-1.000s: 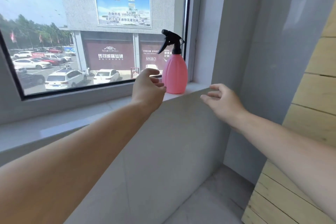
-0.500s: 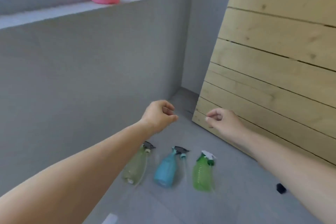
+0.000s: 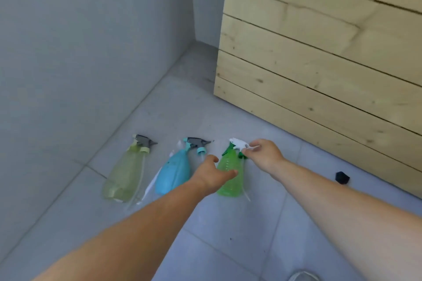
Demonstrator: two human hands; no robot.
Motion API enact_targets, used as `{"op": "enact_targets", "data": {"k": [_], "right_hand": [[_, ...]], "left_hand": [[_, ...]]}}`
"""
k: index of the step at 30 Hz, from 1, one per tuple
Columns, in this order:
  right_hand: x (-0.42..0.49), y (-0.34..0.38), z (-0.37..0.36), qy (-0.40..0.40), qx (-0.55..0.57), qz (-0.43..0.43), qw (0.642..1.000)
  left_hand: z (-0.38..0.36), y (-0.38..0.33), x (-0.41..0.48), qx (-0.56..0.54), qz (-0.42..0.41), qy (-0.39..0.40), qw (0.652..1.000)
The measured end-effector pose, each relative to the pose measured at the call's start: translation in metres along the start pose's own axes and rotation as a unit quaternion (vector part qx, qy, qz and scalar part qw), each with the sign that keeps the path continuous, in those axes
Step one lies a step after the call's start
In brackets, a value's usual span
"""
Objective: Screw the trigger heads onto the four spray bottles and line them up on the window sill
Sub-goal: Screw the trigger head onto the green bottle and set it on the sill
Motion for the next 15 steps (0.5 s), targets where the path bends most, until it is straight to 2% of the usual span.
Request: {"op": "enact_targets", "data": {"k": [4, 11, 15], "right_hand": [[0.036, -0.016, -0.011, -0.022, 0.014, -0.030, 0.999], [0.068, -0.017, -0.025, -0.040, -0.080, -0.036, 0.995], [0.075, -0.024, -0.031, -0.016, -0.024, -0.071, 0.997]], "left_hand": [[-0.021, 0.007, 0.023, 0.033, 0.011, -0.023, 0.999], [-0.031, 0.012, 0.035, 0.043, 0.031, -0.012, 0.999], [-0.031, 0.015, 0.033, -0.003, 0.029, -0.015, 0.999]]}}
Point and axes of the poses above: each hand's wrist, its own x-axis towards the middle knuckle, its own z-axis out of the back of the hand, y = z × x, the point moved 5 cm from there along x, towards the middle knuckle, and after that the axes turned 4 degrees about -z, right-handed, at the moved point
